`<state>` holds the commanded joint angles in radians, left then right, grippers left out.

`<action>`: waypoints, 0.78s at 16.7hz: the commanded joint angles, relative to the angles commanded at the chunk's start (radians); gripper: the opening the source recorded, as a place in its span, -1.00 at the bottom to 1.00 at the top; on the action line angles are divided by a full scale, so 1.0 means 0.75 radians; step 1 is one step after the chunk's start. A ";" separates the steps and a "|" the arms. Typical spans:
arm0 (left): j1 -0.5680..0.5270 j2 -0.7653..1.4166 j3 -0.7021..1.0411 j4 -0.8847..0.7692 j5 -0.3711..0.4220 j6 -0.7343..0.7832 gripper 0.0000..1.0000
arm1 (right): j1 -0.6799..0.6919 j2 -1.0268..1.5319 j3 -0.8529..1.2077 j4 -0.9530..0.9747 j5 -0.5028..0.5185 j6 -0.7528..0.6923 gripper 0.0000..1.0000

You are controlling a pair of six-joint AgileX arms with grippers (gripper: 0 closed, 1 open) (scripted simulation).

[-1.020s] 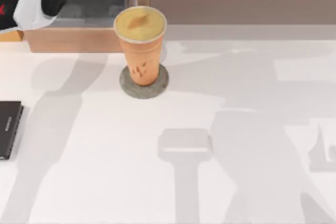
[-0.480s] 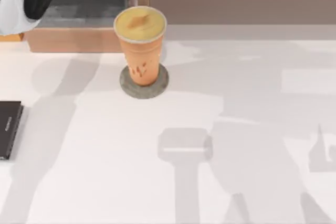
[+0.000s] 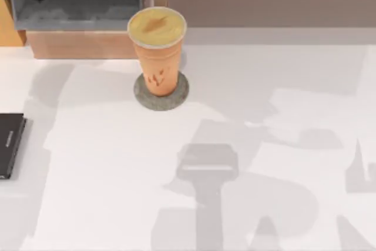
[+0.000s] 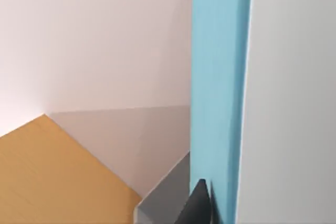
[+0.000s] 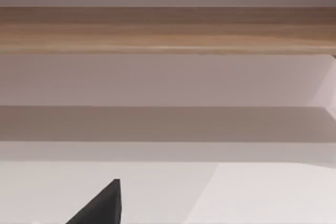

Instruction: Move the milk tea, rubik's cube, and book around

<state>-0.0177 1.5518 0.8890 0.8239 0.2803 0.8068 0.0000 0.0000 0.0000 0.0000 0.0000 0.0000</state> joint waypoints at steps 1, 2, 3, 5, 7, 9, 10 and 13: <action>0.057 -0.045 -0.089 0.014 0.069 0.160 -1.00 | 0.000 0.000 0.000 0.000 0.000 0.000 1.00; 0.118 -0.082 -0.176 0.021 0.133 0.322 -1.00 | 0.000 0.000 0.000 0.000 0.000 0.000 1.00; 0.183 -0.110 -0.262 0.022 0.189 0.482 -1.00 | 0.000 0.000 0.000 0.000 0.000 0.000 1.00; 0.324 -0.139 -0.426 0.003 0.277 0.783 -1.00 | 0.000 0.000 0.000 0.000 0.000 0.000 1.00; 0.471 -0.136 -0.574 -0.038 0.335 1.042 -1.00 | 0.000 0.000 0.000 0.000 0.000 0.000 1.00; 0.609 -0.114 -0.699 -0.092 0.369 1.247 -1.00 | 0.000 0.000 0.000 0.000 0.000 0.000 1.00; 0.670 -0.099 -0.751 -0.120 0.378 1.329 -1.00 | 0.000 0.000 0.000 0.000 0.000 0.000 1.00; 0.810 -0.055 -0.859 -0.192 0.385 1.491 -1.00 | 0.000 0.000 0.000 0.000 0.000 0.000 1.00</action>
<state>0.5901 1.5106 0.2451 0.6803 0.5692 1.9255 0.0000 0.0000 0.0000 0.0000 0.0000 0.0000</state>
